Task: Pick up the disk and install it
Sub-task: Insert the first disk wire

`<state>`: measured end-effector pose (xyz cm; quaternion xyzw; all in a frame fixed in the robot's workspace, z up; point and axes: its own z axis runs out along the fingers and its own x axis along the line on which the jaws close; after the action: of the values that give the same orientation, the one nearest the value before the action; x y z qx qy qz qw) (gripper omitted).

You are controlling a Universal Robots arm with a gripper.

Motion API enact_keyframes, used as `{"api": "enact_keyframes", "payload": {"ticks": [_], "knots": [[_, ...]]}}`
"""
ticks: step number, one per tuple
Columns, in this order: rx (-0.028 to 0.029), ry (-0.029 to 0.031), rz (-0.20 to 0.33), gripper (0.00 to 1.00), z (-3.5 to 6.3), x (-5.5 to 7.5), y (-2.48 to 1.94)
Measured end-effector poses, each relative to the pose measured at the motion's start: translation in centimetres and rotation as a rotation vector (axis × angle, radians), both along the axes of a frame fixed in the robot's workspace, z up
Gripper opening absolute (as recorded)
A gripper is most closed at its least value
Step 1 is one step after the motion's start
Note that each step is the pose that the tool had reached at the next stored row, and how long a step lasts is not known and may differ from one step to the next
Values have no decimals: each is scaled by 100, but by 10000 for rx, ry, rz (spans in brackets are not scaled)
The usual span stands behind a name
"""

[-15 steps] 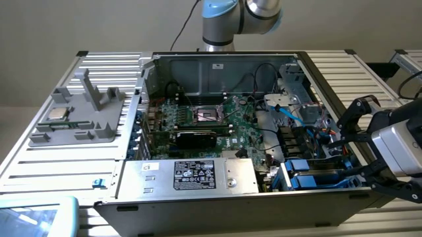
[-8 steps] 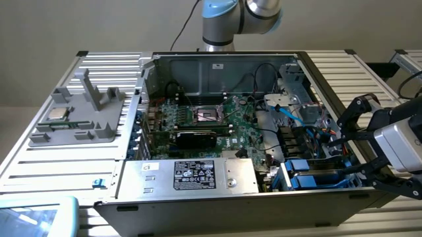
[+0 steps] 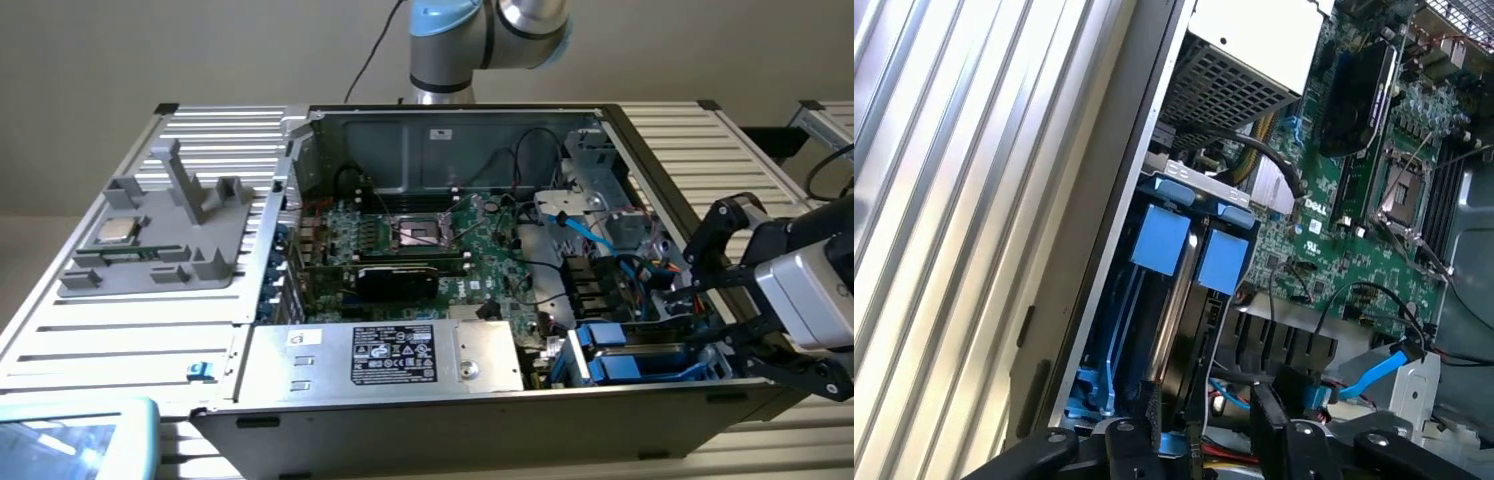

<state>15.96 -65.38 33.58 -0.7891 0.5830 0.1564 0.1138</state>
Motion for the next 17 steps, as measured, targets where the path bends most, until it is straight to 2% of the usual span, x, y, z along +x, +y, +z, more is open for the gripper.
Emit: {"api": "enact_keyframes", "payload": {"ticks": [1, 2, 3, 5, 10, 17], "knots": [[12, 1, 0, 43, -1, 0, 0], [25, 4, 1, 43, -3, 0, 0], [39, 11, 1, 36, -6, 0, 0], [61, 43, 3, 36, -17, 2, -2], [72, 155, 1, 36, -36, 10, -16], [70, 162, 39, 36, -43, 28, -19]]}}
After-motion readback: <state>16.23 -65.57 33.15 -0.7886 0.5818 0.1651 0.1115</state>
